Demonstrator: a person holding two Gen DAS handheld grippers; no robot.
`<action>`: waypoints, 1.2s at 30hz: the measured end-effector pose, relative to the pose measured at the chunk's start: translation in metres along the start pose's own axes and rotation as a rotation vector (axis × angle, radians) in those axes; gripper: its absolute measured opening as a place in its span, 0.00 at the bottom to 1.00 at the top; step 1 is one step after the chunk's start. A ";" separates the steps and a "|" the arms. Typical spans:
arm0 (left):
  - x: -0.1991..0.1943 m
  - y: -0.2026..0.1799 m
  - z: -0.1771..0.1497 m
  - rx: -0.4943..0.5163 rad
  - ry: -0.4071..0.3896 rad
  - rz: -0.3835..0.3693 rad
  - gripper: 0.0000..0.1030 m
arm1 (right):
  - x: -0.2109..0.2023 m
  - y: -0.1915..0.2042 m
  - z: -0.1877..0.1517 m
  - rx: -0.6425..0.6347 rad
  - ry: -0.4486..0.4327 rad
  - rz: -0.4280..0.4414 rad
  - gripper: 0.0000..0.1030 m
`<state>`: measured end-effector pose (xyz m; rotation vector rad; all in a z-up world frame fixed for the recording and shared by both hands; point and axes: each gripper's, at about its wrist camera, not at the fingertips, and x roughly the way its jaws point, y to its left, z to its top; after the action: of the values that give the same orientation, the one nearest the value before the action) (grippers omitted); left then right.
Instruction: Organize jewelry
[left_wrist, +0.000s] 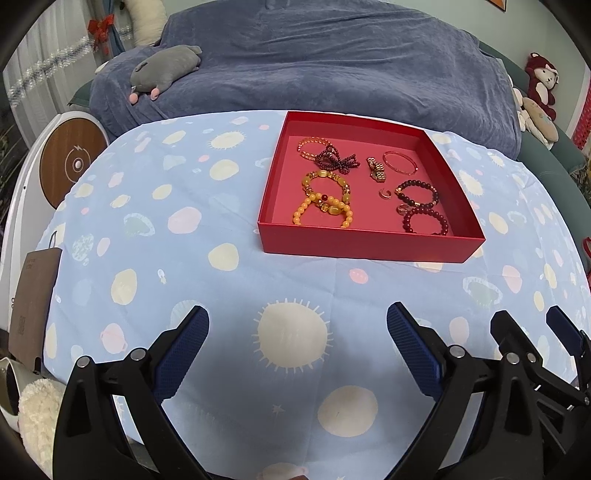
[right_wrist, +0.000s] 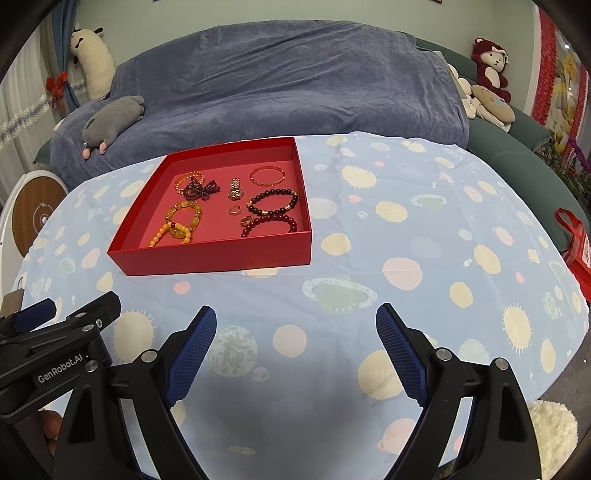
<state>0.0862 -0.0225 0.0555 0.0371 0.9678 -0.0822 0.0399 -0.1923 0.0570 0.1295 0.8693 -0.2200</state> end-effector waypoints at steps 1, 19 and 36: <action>0.000 0.000 -0.001 -0.001 0.000 0.000 0.90 | 0.000 0.000 0.000 0.000 -0.001 -0.001 0.82; -0.007 0.002 -0.005 -0.008 -0.024 0.010 0.90 | -0.010 0.003 -0.006 -0.014 -0.019 -0.006 0.82; -0.010 0.006 -0.011 -0.005 -0.026 0.016 0.90 | -0.011 0.006 -0.011 -0.022 -0.005 -0.004 0.82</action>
<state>0.0719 -0.0156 0.0571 0.0389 0.9412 -0.0653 0.0256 -0.1829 0.0585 0.1069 0.8671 -0.2142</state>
